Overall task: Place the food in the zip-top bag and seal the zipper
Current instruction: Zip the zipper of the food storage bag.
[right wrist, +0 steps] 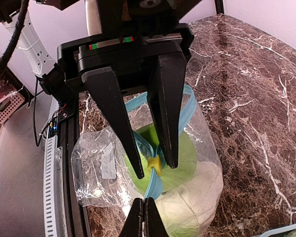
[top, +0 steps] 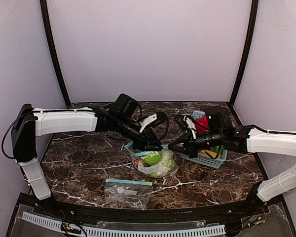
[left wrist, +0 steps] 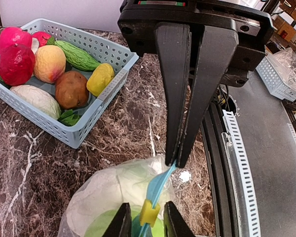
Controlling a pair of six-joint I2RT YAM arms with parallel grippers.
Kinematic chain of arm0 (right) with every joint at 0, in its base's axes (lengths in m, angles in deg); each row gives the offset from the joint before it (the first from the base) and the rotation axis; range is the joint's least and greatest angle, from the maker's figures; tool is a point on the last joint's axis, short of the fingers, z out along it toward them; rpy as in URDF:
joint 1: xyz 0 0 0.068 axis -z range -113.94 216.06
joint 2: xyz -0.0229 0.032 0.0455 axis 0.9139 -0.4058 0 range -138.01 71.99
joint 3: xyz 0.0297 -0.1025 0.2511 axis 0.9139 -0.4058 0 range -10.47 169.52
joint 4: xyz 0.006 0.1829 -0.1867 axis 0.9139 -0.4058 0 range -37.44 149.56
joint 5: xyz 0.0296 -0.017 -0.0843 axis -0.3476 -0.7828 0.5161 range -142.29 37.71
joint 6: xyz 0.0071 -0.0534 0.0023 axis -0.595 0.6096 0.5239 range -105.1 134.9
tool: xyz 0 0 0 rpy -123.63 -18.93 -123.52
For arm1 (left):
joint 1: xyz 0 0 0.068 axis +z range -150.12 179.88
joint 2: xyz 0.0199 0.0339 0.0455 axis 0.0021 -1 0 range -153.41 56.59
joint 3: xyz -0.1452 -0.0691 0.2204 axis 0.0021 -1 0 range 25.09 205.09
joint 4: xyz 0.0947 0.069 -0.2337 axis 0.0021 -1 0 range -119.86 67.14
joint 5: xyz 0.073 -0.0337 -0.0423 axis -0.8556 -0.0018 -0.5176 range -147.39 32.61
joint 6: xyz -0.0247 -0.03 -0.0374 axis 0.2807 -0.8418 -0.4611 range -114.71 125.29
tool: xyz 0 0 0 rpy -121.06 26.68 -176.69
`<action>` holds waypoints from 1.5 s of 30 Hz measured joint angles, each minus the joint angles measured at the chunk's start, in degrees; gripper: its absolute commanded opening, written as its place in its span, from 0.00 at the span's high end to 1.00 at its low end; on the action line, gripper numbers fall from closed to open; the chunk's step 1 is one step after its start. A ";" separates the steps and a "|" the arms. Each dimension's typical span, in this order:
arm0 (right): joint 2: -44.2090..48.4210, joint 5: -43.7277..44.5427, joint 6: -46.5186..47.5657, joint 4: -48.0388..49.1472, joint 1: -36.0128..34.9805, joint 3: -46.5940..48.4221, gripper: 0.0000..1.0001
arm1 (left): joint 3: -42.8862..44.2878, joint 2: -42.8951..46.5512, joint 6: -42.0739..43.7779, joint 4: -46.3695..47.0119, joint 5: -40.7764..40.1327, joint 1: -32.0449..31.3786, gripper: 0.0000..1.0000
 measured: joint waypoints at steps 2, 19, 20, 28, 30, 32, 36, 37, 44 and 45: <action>0.00 0.02 0.00 0.00 0.00 0.00 1.00 | 0.26 -0.20 0.09 -0.07 0.20 -0.02 0.81; 4.09 9.79 0.26 0.35 -0.79 -2.19 1.00 | 1.95 -0.61 1.64 -1.64 -0.48 -0.55 0.99; 4.96 11.02 0.33 0.35 -0.87 -2.56 1.00 | 2.01 -0.61 1.88 -1.46 -0.79 -0.81 0.99; 7.74 20.20 1.20 -0.74 -1.46 -3.58 1.00 | 2.51 -0.61 3.72 -1.90 -4.46 -1.16 0.99; 7.74 21.90 1.36 -0.76 -1.51 -3.80 1.00 | 2.51 -0.61 4.02 -2.01 -5.29 -1.16 0.99; 7.76 23.54 1.33 -0.87 -1.60 -4.00 1.00 | 2.51 -0.61 4.26 -2.03 -6.05 -1.16 0.99; 8.17 26.60 1.31 -1.16 -2.12 -4.28 1.00 | 2.51 -0.61 4.85 -1.99 -7.13 -1.16 0.99; 8.26 27.23 1.31 -1.18 -2.14 -4.28 1.00 | 2.51 -0.61 5.05 -1.95 -7.45 -1.16 0.99; 8.37 30.97 0.81 -1.62 -2.43 -4.28 1.00 | 2.51 -0.61 5.90 -1.95 -8.87 -1.16 0.99; 8.37 31.43 0.66 -1.70 -2.49 -4.28 1.00 | 2.51 -0.61 6.05 -1.95 -9.05 -1.18 0.99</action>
